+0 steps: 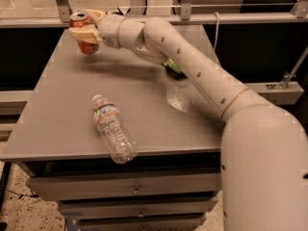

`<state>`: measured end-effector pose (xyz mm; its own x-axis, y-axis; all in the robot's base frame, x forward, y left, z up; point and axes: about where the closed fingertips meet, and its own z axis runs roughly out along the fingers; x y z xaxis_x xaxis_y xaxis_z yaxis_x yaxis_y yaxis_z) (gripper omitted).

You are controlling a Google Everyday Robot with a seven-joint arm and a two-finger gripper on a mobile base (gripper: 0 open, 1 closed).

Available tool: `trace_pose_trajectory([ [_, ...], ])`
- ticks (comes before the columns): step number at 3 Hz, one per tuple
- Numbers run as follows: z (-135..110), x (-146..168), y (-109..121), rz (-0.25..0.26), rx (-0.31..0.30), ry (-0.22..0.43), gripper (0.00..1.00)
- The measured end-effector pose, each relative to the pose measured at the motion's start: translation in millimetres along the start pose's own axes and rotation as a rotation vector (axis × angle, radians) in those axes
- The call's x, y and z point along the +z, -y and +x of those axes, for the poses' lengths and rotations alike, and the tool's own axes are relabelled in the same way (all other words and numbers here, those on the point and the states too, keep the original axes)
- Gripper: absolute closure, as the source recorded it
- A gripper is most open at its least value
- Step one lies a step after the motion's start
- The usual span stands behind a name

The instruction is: Move coke can near water bottle

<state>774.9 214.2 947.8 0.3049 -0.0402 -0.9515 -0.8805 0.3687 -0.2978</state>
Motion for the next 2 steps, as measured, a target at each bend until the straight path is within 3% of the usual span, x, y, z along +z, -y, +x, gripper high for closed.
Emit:
trace_pose_trajectory([
  [1,-11.1,-52.0,-20.5,-0.048,-0.026,0.032,1.0],
  [2,-21.8,-101.6,-35.0,-0.085,-0.046,0.023,1.0],
])
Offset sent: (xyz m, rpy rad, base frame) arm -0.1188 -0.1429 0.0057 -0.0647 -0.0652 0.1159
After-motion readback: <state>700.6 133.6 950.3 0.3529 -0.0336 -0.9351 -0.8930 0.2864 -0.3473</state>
